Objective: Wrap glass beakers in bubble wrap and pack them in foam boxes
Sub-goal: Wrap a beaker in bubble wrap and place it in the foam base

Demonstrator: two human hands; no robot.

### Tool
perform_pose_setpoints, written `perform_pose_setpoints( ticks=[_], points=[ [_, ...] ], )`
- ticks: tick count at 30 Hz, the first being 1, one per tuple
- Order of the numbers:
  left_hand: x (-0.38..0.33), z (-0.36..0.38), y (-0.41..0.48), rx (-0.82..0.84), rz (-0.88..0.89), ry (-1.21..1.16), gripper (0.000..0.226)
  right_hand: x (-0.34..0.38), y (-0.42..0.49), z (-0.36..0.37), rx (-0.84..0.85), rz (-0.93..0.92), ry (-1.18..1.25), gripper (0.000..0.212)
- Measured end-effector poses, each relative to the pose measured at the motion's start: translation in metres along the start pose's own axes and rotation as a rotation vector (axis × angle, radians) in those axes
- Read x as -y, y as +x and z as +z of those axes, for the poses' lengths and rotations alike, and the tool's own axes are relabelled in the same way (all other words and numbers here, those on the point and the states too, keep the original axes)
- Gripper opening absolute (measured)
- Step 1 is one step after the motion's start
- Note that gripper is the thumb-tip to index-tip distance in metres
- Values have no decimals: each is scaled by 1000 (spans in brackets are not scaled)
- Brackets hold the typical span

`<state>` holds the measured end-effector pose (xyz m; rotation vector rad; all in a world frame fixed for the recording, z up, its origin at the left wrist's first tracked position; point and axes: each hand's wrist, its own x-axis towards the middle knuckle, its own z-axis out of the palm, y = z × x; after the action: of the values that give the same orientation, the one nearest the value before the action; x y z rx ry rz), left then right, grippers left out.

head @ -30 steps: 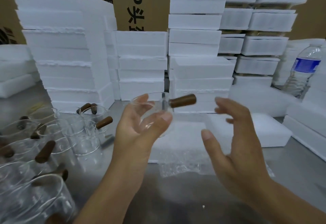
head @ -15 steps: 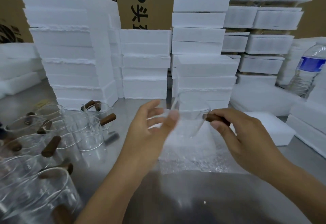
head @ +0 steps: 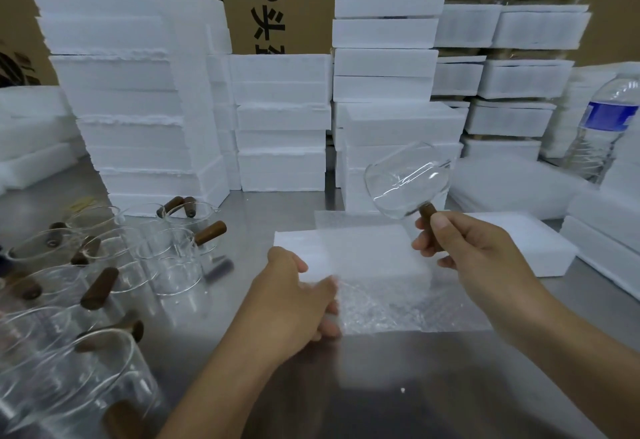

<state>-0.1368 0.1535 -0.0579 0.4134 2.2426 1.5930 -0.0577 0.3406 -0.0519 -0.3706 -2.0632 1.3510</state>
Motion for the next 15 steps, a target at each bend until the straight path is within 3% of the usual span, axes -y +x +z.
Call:
perform_pose_setpoints(
  ticks=[5,10,15],
  points=[
    [-6,6,1,35,-26,-335,28,-4,1,3,5,68,46,25],
    [-12,13,-4,209,-100,-642,29,-2,0,3,16,57,35,25],
    [-7,16,-3,228,-26,-525,19,-2,-1,3,17,54,32,25]
  ],
)
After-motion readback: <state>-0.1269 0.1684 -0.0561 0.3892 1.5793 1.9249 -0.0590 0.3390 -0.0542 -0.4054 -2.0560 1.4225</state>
